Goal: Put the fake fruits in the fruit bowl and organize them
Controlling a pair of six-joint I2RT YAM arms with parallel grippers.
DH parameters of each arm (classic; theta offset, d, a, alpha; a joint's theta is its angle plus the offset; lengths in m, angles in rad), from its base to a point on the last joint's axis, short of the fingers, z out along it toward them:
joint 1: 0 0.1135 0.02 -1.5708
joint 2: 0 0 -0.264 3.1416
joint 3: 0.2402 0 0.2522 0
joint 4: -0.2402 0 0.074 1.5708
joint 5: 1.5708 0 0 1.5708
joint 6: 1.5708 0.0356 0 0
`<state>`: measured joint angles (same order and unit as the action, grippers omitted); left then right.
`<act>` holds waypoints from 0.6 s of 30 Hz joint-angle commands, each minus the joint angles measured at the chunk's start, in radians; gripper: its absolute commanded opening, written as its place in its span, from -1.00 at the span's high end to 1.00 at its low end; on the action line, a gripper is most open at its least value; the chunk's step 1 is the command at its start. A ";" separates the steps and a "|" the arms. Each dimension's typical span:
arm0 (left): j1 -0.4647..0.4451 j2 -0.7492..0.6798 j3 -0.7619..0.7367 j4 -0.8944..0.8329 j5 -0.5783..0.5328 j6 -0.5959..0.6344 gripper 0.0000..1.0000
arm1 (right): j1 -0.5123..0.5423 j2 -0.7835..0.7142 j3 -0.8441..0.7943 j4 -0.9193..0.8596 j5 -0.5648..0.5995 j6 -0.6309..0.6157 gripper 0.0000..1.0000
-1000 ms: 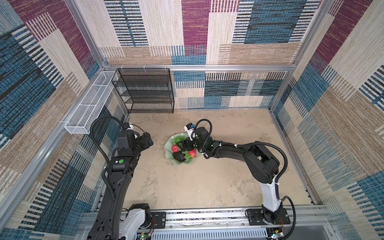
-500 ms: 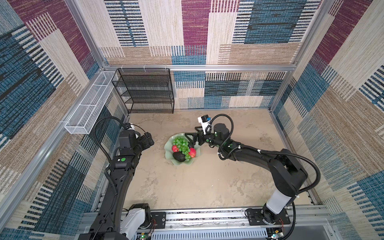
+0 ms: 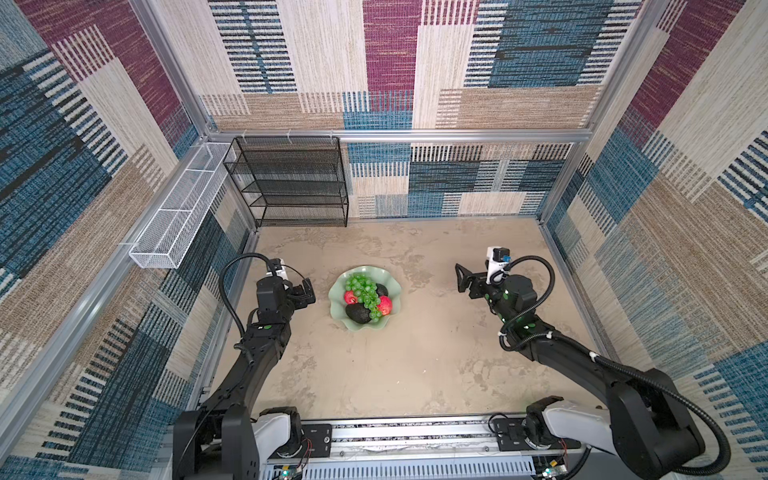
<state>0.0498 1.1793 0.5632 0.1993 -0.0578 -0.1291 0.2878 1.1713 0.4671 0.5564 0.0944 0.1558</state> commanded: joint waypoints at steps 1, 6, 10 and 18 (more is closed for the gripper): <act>-0.001 0.087 -0.035 0.194 -0.015 0.060 -0.98 | -0.078 -0.048 -0.101 0.146 0.181 -0.036 -0.99; -0.002 0.227 -0.124 0.478 -0.020 0.078 -0.98 | -0.194 -0.008 -0.209 0.296 0.145 -0.055 -0.99; -0.014 0.282 -0.109 0.496 0.002 0.102 -0.98 | -0.223 0.098 -0.249 0.461 0.114 -0.111 -0.99; -0.019 0.366 -0.131 0.617 0.020 0.124 -0.98 | -0.284 0.343 -0.302 0.795 -0.130 -0.197 -0.99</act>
<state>0.0299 1.5333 0.4366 0.7090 -0.0597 -0.0399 0.0063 1.4483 0.1898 1.1267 0.0956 0.0128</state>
